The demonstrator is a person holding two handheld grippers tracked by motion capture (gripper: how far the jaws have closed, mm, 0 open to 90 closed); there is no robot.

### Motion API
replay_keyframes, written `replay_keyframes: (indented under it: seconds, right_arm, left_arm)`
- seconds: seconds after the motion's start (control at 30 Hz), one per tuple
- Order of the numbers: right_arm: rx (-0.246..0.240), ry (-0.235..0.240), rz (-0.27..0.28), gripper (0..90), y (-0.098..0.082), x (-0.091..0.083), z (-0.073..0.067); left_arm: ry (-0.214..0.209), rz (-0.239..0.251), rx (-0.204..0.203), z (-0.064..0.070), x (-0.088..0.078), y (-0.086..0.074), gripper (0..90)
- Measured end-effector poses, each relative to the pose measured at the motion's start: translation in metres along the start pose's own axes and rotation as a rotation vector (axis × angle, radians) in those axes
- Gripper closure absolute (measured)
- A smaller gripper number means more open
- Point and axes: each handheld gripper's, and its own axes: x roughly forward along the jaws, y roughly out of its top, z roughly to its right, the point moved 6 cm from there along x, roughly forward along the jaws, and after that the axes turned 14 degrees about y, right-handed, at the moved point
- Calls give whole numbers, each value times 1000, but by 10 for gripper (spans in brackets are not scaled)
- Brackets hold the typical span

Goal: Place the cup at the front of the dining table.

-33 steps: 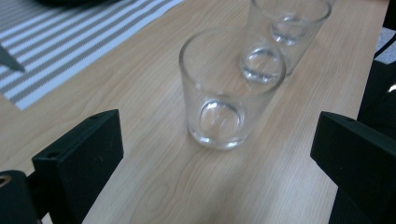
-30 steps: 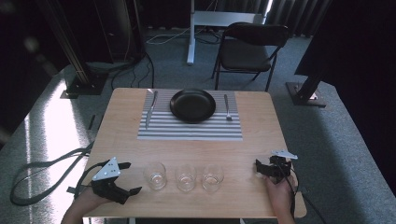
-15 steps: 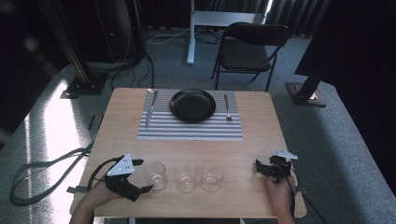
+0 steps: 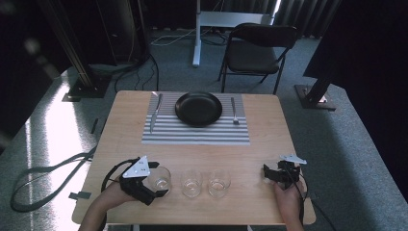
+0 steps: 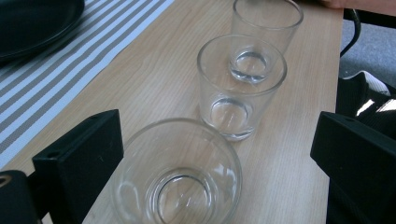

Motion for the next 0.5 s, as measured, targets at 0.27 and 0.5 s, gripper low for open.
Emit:
replay_keyframes:
  seconds: [0.27, 0.5]
  right_arm:
    - [0, 0, 0, 121, 0, 0, 0]
    - [0, 0, 0, 121, 0, 0, 0]
  left_arm:
    - [-20, -13, 20, 6, 11, 10, 29]
    - [-19, -24, 37, 9, 19, 14, 29]
